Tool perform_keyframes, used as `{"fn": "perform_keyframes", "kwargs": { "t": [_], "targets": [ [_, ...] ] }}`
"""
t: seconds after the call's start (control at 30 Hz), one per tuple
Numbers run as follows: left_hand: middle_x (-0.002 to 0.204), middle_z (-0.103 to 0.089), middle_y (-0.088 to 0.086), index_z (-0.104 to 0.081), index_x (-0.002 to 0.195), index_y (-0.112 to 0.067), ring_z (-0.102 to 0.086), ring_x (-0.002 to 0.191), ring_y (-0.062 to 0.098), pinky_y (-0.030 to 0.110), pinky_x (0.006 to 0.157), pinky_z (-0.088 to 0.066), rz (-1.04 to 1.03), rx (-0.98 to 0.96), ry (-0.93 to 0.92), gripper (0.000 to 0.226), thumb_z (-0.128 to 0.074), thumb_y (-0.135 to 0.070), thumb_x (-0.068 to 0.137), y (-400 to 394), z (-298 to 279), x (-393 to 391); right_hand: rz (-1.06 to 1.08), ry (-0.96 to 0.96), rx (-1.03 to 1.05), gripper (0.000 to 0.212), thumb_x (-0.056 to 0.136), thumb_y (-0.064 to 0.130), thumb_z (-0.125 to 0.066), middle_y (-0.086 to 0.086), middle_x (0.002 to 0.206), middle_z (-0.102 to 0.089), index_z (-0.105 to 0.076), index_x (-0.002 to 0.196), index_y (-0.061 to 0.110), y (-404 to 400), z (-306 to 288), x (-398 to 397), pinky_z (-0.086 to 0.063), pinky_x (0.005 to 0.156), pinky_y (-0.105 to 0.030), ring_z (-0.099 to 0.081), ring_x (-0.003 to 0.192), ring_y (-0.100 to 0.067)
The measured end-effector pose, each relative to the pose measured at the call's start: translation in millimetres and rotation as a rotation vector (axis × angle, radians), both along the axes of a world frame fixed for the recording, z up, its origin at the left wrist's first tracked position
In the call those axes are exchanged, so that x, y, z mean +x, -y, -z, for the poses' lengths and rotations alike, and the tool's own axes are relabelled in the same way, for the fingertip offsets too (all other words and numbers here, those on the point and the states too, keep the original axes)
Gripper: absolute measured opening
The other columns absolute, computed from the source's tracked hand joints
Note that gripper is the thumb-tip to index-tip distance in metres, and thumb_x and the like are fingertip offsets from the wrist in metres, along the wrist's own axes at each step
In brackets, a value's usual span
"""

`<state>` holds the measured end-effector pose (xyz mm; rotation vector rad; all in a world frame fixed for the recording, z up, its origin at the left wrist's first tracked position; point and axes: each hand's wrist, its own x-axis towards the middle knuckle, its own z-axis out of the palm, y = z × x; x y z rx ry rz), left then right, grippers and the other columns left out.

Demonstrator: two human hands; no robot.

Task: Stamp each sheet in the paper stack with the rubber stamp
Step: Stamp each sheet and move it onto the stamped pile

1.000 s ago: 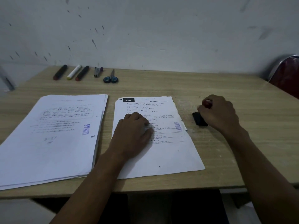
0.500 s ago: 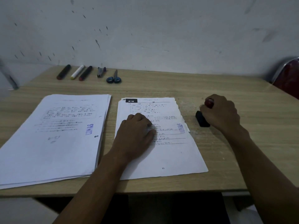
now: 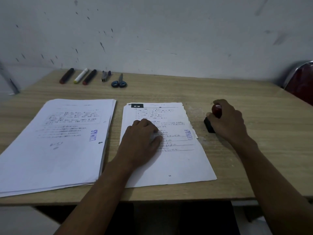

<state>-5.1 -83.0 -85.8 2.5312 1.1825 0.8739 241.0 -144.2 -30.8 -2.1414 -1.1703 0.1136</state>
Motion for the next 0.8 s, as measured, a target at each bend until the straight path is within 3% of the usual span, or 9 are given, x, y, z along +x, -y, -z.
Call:
{"fn": "perform_keyframes", "kwargs": {
  "t": [0.07, 0.13, 0.27, 0.37, 0.47, 0.53, 0.8],
  "targets": [
    [0.101, -0.063, 0.0, -0.068, 0.096, -0.017, -0.056, 0.096, 0.025, 0.042, 0.08, -0.047, -0.002, -0.001, 0.002, 0.029, -0.054, -0.038, 0.081, 0.1, 0.3, -0.3, 0.003, -0.045, 0.018, 0.063, 0.086, 0.032, -0.068, -0.013, 0.127, -0.059, -0.036, 0.141, 0.028, 4.2, 0.4, -1.3, -0.045, 0.09, -0.04, -0.056, 0.114, -0.035],
    [0.101, -0.064, 0.0, -0.068, 0.095, -0.017, -0.056, 0.096, 0.025, 0.043, 0.08, -0.047, -0.003, 0.0, 0.002, 0.029, -0.054, -0.038, 0.081, -0.2, 0.3, -0.5, 0.062, -0.045, 0.05, 0.073, 0.081, 0.034, -0.074, -0.015, 0.114, -0.062, -0.029, 0.139, 0.025, 10.8, -0.2, -6.9, -0.047, 0.083, -0.04, -0.06, 0.104, -0.037],
    [0.1, -0.064, 0.0, -0.067, 0.095, -0.017, -0.056, 0.095, 0.025, 0.043, 0.08, -0.047, 0.002, 0.0, 0.008, 0.029, -0.053, -0.038, 0.081, -0.7, 1.1, -0.7, 0.166, -0.011, 0.03, 0.055, 0.079, 0.039, -0.074, -0.009, 0.092, -0.06, -0.036, 0.113, 0.019, 34.2, 4.4, -25.7, -0.047, 0.07, -0.039, -0.06, 0.084, -0.034],
    [0.099, -0.063, -0.001, -0.067, 0.094, -0.017, -0.056, 0.095, 0.025, 0.043, 0.08, -0.047, 0.005, 0.001, 0.005, 0.031, -0.051, -0.04, 0.081, -1.9, 1.6, -1.2, 0.094, 0.025, -0.133, 0.04, 0.08, 0.048, -0.07, -0.002, 0.099, -0.063, -0.054, 0.106, 0.023, 51.4, 15.1, -43.5, -0.045, 0.072, -0.034, -0.058, 0.088, -0.025],
    [0.099, -0.064, -0.001, -0.067, 0.094, -0.018, -0.057, 0.095, 0.025, 0.043, 0.08, -0.047, 0.006, 0.0, 0.004, 0.033, -0.05, -0.042, 0.081, -2.1, 2.4, -1.4, 0.015, 0.141, -0.208, 0.051, 0.078, 0.063, -0.065, 0.0, 0.109, -0.06, -0.065, 0.107, 0.022, 59.9, 24.5, -62.4, -0.05, 0.079, -0.037, -0.056, 0.105, -0.022],
    [0.1, -0.064, -0.001, -0.067, 0.094, -0.018, -0.057, 0.095, 0.025, 0.043, 0.08, -0.048, 0.004, 0.004, 0.0, 0.034, -0.049, -0.043, 0.081, -1.5, 2.3, -1.0, -0.013, 0.18, -0.195, 0.052, 0.076, 0.066, -0.064, 0.0, 0.106, -0.056, -0.067, 0.099, 0.02, 61.8, 27.5, -72.4, -0.051, 0.077, -0.038, -0.055, 0.104, -0.021],
    [0.1, -0.064, -0.001, -0.067, 0.094, -0.018, -0.056, 0.095, 0.024, 0.043, 0.081, -0.047, -0.007, -0.008, -0.015, 0.03, -0.052, -0.04, 0.08, -1.6, 1.0, -0.7, -0.035, -0.037, -0.105, 0.049, 0.075, 0.043, -0.08, 0.005, 0.113, -0.064, -0.059, 0.115, 0.024, 62.2, 21.9, -82.5, -0.049, 0.08, -0.031, -0.06, 0.102, -0.015]
  ]
}}
